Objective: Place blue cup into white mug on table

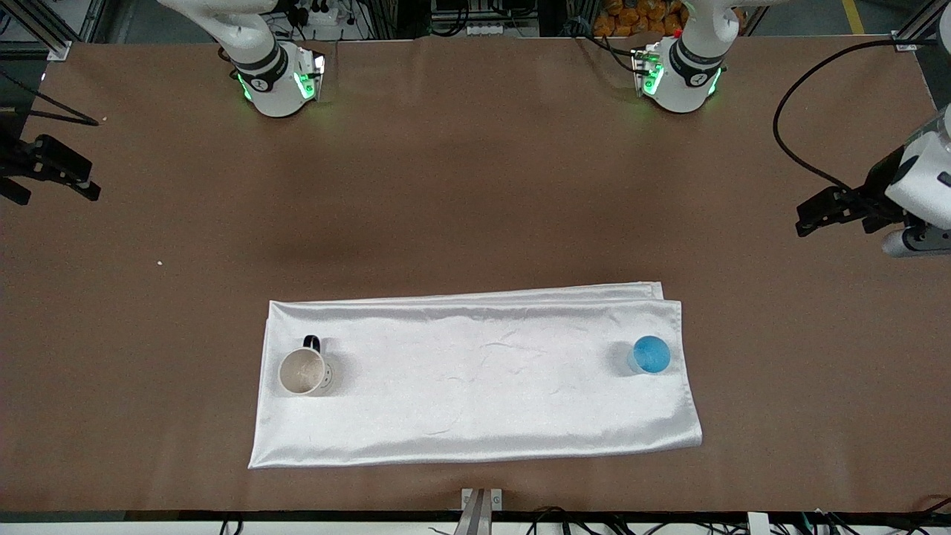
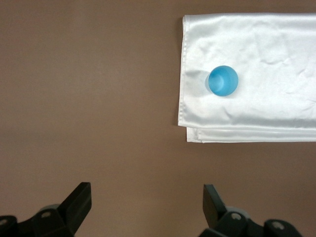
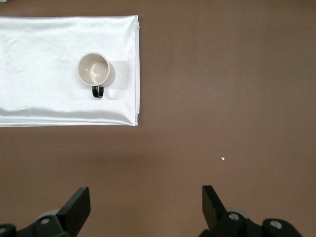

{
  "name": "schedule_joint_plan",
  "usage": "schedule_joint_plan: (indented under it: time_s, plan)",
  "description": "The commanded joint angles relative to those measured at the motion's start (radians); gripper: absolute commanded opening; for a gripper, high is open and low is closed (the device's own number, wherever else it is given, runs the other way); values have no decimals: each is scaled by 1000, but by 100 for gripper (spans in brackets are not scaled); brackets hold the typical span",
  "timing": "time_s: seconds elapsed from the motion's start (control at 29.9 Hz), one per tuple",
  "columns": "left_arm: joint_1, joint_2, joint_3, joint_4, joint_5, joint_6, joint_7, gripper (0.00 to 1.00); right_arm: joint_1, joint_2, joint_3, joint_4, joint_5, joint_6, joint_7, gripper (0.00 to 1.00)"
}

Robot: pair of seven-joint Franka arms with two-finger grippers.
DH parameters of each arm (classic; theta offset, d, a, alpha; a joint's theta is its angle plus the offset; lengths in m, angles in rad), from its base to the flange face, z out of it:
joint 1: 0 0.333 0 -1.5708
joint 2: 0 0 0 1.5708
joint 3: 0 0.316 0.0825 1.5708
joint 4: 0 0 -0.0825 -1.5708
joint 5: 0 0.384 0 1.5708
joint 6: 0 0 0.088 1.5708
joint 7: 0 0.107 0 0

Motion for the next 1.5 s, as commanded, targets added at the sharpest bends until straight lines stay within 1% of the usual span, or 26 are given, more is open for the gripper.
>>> schedule_joint_plan:
  time_s: [0.0,0.2,0.53,0.8,0.94,1.07,1.24,1.47]
  plan:
    - [-8,52,-4,-1,-19,40,-2,100,-2,-1,5,-16,8,-2,13,100]
    - [-14,121,-4,-3,-18,120,-4,100,12,4,7,-16,8,7,13,100]
    - [-34,250,-2,2,2,272,-39,100,23,64,9,-27,23,9,13,100]
    - [-49,343,-2,3,2,382,-40,100,67,125,9,-28,23,61,13,100]
    - [-55,379,-2,5,2,420,-59,100,98,163,9,-27,23,91,13,100]
    - [-85,402,-2,6,2,442,-71,100,124,209,9,-27,23,133,13,100]
    - [-95,446,-1,6,2,493,-73,100,170,265,9,-24,25,202,14,100]
    - [-97,511,-2,8,-1,574,-76,100,233,375,7,-28,29,294,13,100]
